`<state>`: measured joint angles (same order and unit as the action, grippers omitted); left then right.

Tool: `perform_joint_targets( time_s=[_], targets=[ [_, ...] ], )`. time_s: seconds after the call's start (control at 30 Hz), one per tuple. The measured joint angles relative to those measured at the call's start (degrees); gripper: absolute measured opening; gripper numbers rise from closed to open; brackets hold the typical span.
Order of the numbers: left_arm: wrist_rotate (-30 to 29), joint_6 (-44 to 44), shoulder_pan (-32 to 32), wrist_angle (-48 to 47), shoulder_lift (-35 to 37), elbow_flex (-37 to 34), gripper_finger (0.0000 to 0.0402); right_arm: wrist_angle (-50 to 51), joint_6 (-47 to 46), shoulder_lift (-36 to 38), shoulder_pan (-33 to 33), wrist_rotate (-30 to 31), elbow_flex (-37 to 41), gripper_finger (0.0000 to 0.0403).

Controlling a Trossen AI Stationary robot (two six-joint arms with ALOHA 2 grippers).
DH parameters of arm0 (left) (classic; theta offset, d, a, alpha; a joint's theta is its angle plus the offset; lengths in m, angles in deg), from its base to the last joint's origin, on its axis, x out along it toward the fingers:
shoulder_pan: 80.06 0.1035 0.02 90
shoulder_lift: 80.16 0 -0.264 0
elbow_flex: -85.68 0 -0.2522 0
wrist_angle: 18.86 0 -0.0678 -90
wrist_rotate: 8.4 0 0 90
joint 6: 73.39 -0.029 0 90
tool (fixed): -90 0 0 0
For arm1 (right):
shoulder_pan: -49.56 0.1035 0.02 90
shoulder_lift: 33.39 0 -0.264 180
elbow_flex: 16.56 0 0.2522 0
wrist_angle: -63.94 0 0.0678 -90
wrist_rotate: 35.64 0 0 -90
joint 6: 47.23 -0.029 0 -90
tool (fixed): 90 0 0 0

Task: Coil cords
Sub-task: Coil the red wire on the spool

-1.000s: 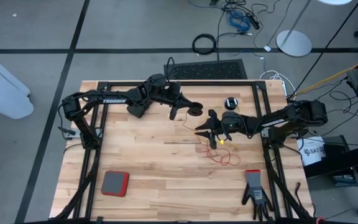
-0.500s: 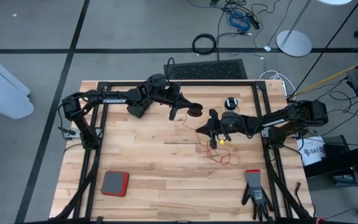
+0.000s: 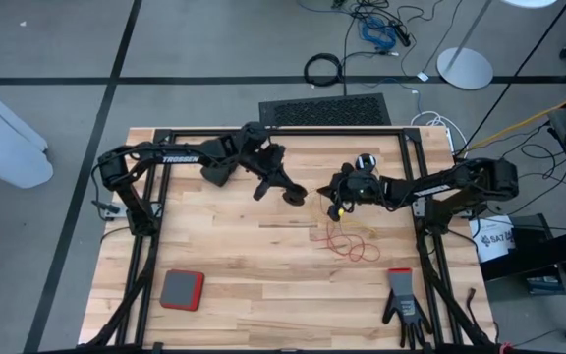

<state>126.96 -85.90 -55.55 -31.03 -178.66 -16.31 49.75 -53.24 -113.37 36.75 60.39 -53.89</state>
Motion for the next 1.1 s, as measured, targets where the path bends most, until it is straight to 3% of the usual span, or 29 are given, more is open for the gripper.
perform_joint_targets(
  time_s=[0.2, 0.4, 0.73, 0.83, 1.1],
  targets=[
    [-7.1, -7.1, 0.0, -9.5, 0.0, 0.0, 0.0, 1.1, -0.4, 3.1, 0.0, 0.2, 0.0, 0.0],
    [-12.1, -10.9, -0.4, -12.7, 0.0, 0.0, 0.0, 1.8, -1.1, 8.0, 0.0, 1.2, 0.0, 0.0],
    [-33.7, -12.6, -4.9, -7.9, 0.0, 0.0, 0.0, 0.2, -3.9, 11.5, 0.1, 0.0, 0.0, 0.0],
    [-30.5, -13.2, -5.2, -7.0, 0.0, 0.0, 0.0, 3.2, -3.9, 11.5, 0.1, 1.9, 0.0, 0.0],
    [-28.9, -13.3, -5.4, -6.0, 0.0, 0.0, 0.0, 10.1, -4.1, 11.4, 0.0, 4.6, 0.0, 0.0]
  ],
)
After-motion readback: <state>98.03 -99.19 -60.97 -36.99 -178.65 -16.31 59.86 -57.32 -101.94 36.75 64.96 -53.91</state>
